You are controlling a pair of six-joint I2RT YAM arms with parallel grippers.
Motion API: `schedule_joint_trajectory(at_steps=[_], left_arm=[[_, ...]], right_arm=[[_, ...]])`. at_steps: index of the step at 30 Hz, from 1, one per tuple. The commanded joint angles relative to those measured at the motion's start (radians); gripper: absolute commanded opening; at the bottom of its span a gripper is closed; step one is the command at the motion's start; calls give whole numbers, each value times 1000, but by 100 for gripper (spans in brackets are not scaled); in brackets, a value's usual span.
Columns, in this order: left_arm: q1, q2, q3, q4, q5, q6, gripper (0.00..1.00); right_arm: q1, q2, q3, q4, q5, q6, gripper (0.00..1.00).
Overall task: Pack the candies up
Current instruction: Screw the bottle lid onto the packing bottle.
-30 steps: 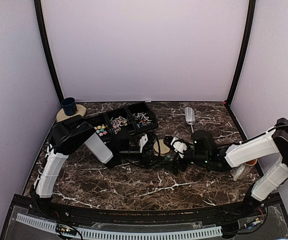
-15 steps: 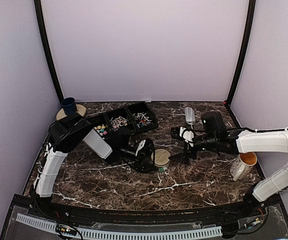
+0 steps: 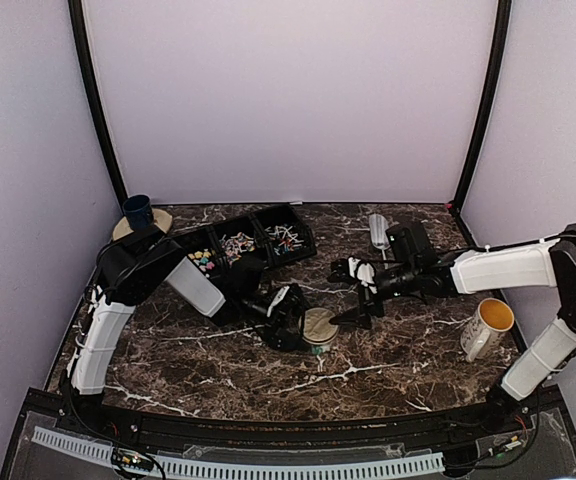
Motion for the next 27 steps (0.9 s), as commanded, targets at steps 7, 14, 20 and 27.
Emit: schedule_joint_trajectory(at_steps=[7,14,20,27], left_arm=[[-22,48,-47,-224,-22,-9,81],[-22,54,-44,-214,-30,-18,81],[-22,52,-47,-208,-29,-22,81],[-22,54,-48,-206,-32,-24,81]], right_arm=[[-8,0,-132,444,-4,182,97],[73,138,-231,533,188,178,97],[80,119,-259,555,196,179,97],[80,-12,-186,543,127,184,97]])
